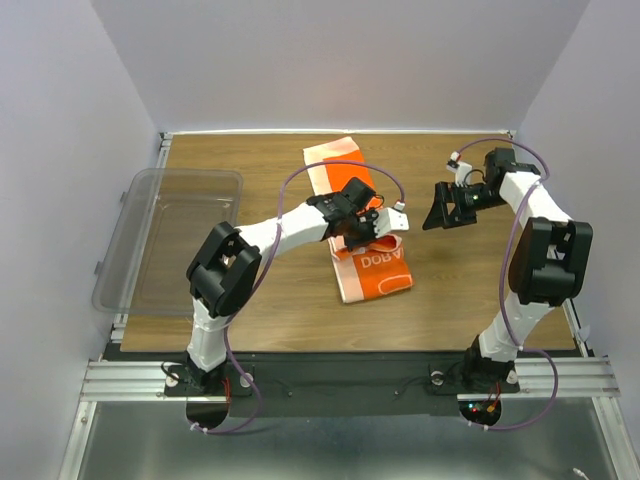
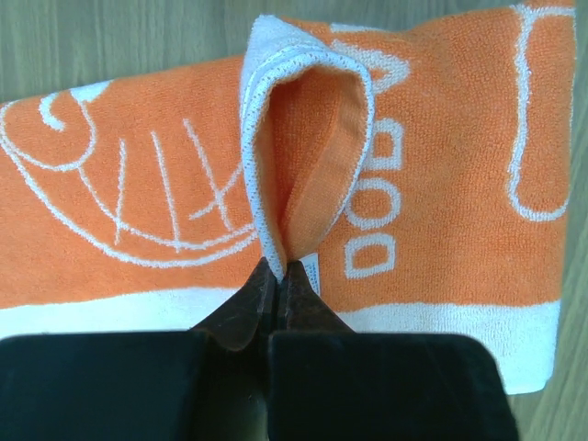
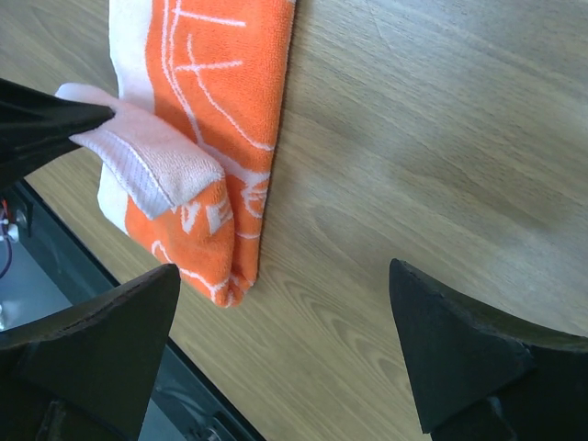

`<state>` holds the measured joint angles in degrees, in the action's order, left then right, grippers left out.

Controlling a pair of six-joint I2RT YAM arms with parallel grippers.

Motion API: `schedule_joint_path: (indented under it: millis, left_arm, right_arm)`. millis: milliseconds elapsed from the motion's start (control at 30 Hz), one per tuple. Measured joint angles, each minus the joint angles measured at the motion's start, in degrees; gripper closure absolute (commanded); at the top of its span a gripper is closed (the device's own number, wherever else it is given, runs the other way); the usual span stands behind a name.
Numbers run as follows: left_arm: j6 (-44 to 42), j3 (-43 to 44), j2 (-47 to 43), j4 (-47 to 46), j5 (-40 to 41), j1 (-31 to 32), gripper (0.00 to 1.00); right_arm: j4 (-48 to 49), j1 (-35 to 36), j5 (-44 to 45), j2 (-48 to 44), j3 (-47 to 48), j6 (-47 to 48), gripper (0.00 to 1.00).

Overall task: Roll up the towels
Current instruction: Fold the towel

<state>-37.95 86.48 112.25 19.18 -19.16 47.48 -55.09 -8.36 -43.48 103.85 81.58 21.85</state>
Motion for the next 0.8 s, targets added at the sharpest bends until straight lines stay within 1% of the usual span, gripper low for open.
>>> schedule_joint_path:
  millis: [467, 533, 567, 600, 667, 733, 767, 800]
  left_arm:
    - [-1.25, 1.03, 3.58, -0.33, 0.81, -0.87, 0.99]
    - [-1.25, 1.42, 4.15, -0.33, 1.07, -1.25, 0.89]
    - [-1.25, 1.64, 4.28, -0.22, 1.2, -1.44, 0.82]
    - [-1.27, 1.84, 4.37, -0.22, 1.38, -1.64, 0.72]
    - [-1.36, 2.27, 4.37, 0.0, 1.62, -1.9, 0.64]
    - [-1.25, 3.08, 4.37, 0.13, 1.95, -2.27, 0.6]
    - [-1.07, 3.72, 4.37, 0.28, 2.27, -2.38, 0.54]
    - [-1.03, 4.15, 4.37, 0.42, 2.38, -2.58, 0.53]
  right_arm:
    - [-0.09, -0.22, -0.04, 0.24, -2.14, 0.92, 0.0]
    - [-0.11, -0.22, -0.04, 0.24, -2.29, 0.94, 0.0]
    - [-0.09, -0.22, -0.02, 0.24, -2.4, 0.96, 0.0]
    - [-0.09, -0.22, -0.04, 0.24, -2.54, 1.03, 0.0]
    - [-0.11, -0.22, -0.09, 0.24, -2.93, 1.18, 0.0]
    - [0.0, -0.22, -0.37, 0.24, -3.65, 1.38, 0.0]
    - [0.02, -0.22, -0.5, 0.24, -4.15, 1.51, 0.0]
    - [-0.02, -0.22, -0.52, 0.24, -5.09, 1.62, 0.01]
